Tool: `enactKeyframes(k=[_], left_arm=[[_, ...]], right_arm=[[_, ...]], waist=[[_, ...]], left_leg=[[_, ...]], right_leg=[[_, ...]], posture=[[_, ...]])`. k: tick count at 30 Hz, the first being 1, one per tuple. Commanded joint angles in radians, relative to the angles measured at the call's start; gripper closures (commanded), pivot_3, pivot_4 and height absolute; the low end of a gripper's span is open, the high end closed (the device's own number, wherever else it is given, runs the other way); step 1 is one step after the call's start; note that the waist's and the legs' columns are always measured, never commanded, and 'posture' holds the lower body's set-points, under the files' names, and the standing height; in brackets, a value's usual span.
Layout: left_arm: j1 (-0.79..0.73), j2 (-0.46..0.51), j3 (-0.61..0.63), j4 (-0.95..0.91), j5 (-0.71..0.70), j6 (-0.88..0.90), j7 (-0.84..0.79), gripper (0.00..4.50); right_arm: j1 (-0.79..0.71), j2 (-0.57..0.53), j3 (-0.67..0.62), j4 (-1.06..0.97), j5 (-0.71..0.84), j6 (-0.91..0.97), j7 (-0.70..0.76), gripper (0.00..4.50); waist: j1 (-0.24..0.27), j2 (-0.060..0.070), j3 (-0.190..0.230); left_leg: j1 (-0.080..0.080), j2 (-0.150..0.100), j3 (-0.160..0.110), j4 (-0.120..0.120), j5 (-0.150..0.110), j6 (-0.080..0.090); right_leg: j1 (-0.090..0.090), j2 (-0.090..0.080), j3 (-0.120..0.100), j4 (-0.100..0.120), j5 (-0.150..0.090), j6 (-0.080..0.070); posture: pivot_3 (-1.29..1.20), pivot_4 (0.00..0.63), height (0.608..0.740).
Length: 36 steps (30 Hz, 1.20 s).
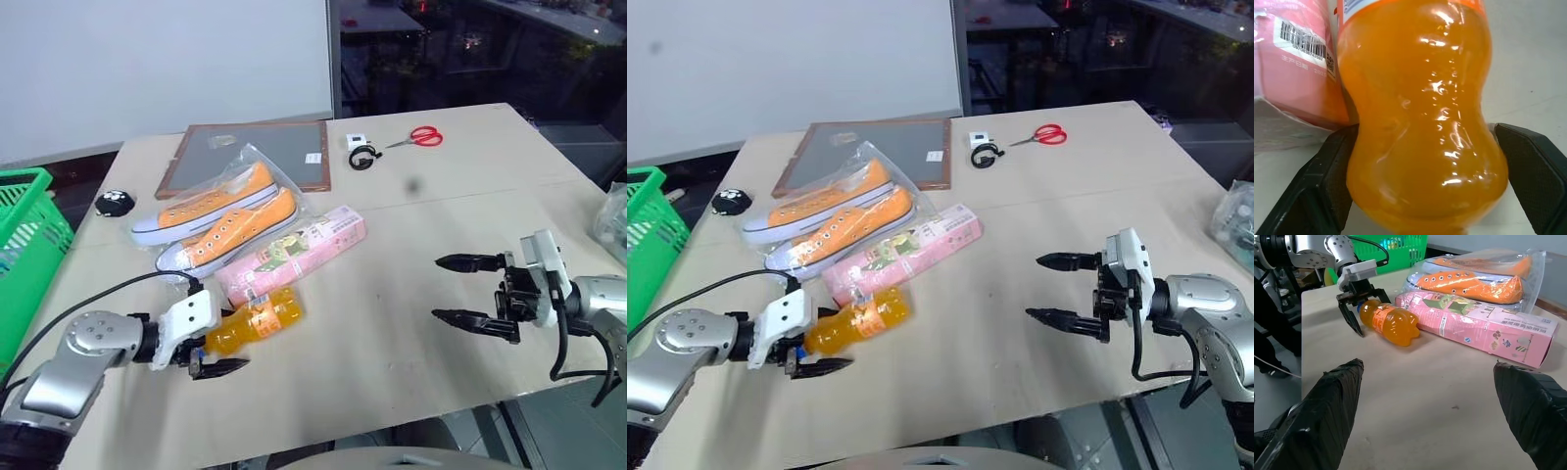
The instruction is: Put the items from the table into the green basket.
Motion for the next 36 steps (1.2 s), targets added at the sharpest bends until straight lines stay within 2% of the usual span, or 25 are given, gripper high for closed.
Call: enactKeyframes(k=[1,3,7,12,16,18,23,26,29,36], left_arm=[[-0.02,-0.021,-0.005,-0.002,-0.006,0.008,0.014,0.95],[-0.019,-0.028,0.001,-0.005,-0.004,0.008,0.02,1.78],[-0.01,-0.057,0.028,-0.002,-0.007,-0.012,0.05,1.8],[0.001,-0.185,0.18,-0.105,-0.199,0.087,0.137,1.8],[-0.103,-0.318,0.409,-0.16,-0.373,0.196,0.408,1.8],[-0.134,-0.338,0.49,-0.15,-0.359,0.193,0.51,1.8],[-0.239,-0.294,0.648,-0.058,-0.253,0.11,0.699,1.8],[-0.291,-0.216,0.73,0.009,-0.207,0.077,0.755,1.8],[-0.259,-0.117,0.779,0.084,-0.11,0.086,0.8,1.8],[-0.134,-0.017,0.869,0.255,0.081,0.059,0.893,1.8]], right_arm=[[-0.009,0.0,-0.023,-0.03,0.012,-0.01,-0.003,0.0],[-0.007,0.0,-0.023,-0.027,0.011,-0.013,-0.005,0.0],[-0.004,0.003,-0.022,-0.027,0.009,-0.016,-0.007,0.0],[-0.01,0.008,-0.017,-0.031,0.013,-0.01,-0.011,0.0],[-0.045,0.013,-0.014,-0.03,0.025,-0.005,-0.01,0.0],[-0.072,0.026,-0.006,-0.025,0.02,-0.013,-0.014,0.0],[-0.177,0.082,0.031,-0.02,0.041,0.011,-0.03,0.0],[-0.261,0.119,0.06,-0.007,0.066,0.027,-0.025,0.0],[-0.358,0.167,0.09,0.029,0.075,0.034,-0.023,0.0],[-0.452,0.236,0.142,0.11,0.038,0.008,0.005,0.0]], waist=[[0.0,0.0,0.0],[-0.001,0.001,-0.001],[0.001,0.002,-0.002],[-0.001,0.0,-0.003],[0.0,-0.003,-0.003],[-0.002,-0.005,-0.004],[-0.007,-0.006,-0.005],[0.004,-0.009,-0.007],[0.007,-0.015,-0.009],[0.038,-0.018,-0.012]], left_leg=[[0.0,0.0,0.0,0.0,0.0,0.0],[0.0,0.0,0.0,0.0,0.0,0.0],[0.0,0.0,0.0,0.001,0.0,0.0],[-0.001,0.002,0.0,0.002,0.0,0.0],[-0.003,0.003,-0.004,0.003,0.0,0.0],[-0.003,0.004,-0.005,0.003,0.001,-0.002],[0.0,0.005,-0.002,0.002,0.001,-0.002],[0.0,0.006,-0.003,0.002,0.002,-0.003],[-0.003,0.007,-0.005,0.002,0.002,-0.005],[-0.003,0.006,-0.006,0.0,0.002,-0.006]], right_leg=[[0.0,0.0,0.0,0.0,0.0,0.0],[0.0,0.0,0.0,0.0,0.0,0.0],[0.0,0.0,0.0,0.0,0.0,0.0],[0.0,0.0,0.0,0.001,0.001,-0.001],[-0.001,0.0,-0.003,0.001,0.003,-0.005],[-0.001,0.001,-0.005,0.001,0.005,-0.007],[-0.001,0.005,-0.005,0.001,0.007,-0.01],[-0.001,0.006,-0.006,0.001,0.008,-0.011],[-0.003,0.006,-0.008,0.001,0.008,-0.012],[-0.004,0.006,-0.009,0.0,0.008,-0.012]], posture=[[-0.01,0.021,0.74],[-0.01,0.02,0.74],[-0.01,0.018,0.74],[0.0,0.018,0.74],[0.01,0.015,0.74],[0.03,0.009,0.74],[0.08,0.005,0.74],[0.13,0.0,0.74],[0.16,0.0,0.74],[0.22,0.0,0.74]])
